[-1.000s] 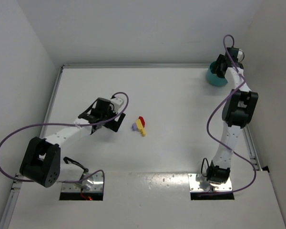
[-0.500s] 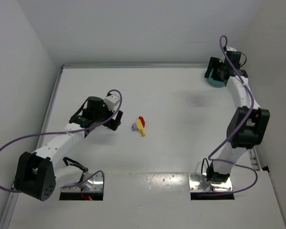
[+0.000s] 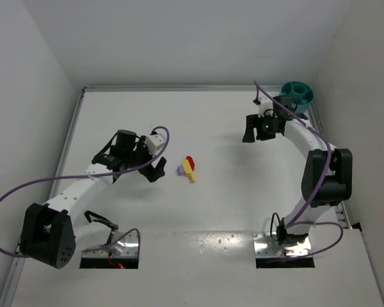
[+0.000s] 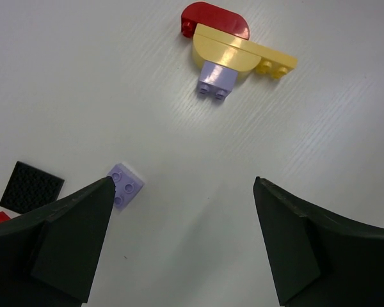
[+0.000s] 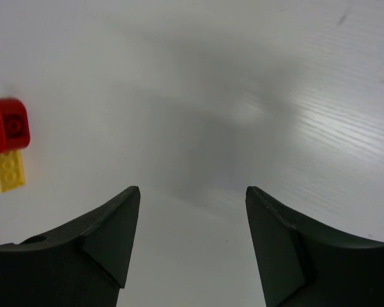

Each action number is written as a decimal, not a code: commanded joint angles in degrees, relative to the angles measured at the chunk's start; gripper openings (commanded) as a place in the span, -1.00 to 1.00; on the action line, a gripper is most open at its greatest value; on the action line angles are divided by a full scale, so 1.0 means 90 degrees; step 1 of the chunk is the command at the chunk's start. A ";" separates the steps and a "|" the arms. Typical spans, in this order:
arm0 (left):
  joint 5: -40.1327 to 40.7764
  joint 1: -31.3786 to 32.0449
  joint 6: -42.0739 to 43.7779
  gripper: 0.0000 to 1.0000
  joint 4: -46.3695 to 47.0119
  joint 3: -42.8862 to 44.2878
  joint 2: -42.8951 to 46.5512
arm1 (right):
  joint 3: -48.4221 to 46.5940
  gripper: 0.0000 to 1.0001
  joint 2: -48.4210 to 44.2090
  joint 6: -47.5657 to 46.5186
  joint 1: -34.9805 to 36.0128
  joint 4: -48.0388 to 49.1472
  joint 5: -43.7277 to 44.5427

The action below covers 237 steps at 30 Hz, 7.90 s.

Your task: Sort the legos into containers by color

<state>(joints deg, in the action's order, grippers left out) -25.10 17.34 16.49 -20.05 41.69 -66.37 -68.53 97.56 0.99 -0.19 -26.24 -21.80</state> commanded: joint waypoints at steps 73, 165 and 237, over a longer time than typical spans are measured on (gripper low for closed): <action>-0.0258 0.1266 0.2122 0.17 0.1115 0.1393 -0.3573 | -0.0608 0.50 0.1094 0.2399 0.2131 0.0640 -0.0506; -0.1029 0.1628 0.0433 -0.41 0.1652 0.1217 -0.1844 | 0.0193 0.27 0.1523 0.4069 0.2032 0.2964 -0.5009; -0.3295 0.0231 -0.2095 -0.27 0.3234 0.0972 -0.1307 | 0.1140 0.32 0.1816 0.8628 0.2364 0.7972 -0.5917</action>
<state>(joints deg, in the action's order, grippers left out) -51.05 19.46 4.91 0.36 48.29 -78.52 -58.19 113.10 66.13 19.97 28.40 -70.24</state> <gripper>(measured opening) 0.416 0.664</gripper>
